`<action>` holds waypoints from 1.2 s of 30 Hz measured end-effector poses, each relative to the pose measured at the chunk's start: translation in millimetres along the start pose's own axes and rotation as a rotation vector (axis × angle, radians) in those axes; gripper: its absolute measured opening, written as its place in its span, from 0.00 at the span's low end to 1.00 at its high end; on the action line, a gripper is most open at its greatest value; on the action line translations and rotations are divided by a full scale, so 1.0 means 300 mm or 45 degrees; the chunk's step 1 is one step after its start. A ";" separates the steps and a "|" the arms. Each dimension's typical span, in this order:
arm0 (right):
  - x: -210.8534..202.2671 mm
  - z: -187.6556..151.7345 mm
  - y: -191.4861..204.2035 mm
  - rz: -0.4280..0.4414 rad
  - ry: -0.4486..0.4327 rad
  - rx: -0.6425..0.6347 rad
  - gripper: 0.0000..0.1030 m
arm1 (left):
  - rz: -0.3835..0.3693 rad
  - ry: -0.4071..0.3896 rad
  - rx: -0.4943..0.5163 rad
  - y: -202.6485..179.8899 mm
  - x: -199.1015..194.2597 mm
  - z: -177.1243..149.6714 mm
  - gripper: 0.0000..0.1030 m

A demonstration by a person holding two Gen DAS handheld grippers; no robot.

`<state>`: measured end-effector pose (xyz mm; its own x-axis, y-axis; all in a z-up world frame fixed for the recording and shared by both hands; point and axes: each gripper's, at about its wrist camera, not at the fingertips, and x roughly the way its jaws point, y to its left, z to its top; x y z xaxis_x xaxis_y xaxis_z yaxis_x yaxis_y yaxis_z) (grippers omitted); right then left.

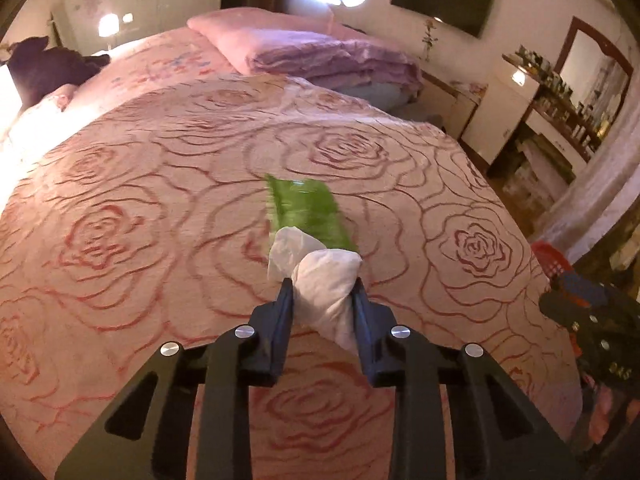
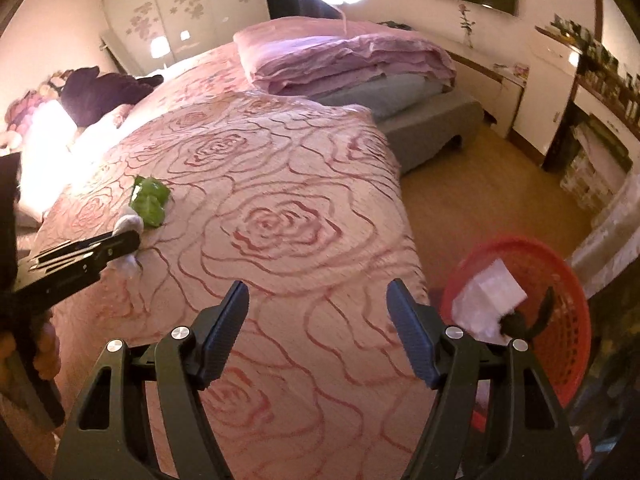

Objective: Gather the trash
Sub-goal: 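Grasp the white cloth with the left tool while the right tool grasps the green packet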

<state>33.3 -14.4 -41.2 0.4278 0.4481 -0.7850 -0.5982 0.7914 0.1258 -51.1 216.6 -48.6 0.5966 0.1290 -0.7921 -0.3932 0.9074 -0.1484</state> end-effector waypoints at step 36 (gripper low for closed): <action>0.310 0.205 0.533 0.202 0.038 -0.237 0.36 | 0.213 -0.083 -0.134 0.224 -0.107 -0.094 0.26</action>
<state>19.3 179.4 -56.9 0.2998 0.5459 -0.7823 -0.7720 0.6207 0.1373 -116.4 262.1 -49.9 0.5596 0.3028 -0.7715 -0.5592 0.8250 -0.0819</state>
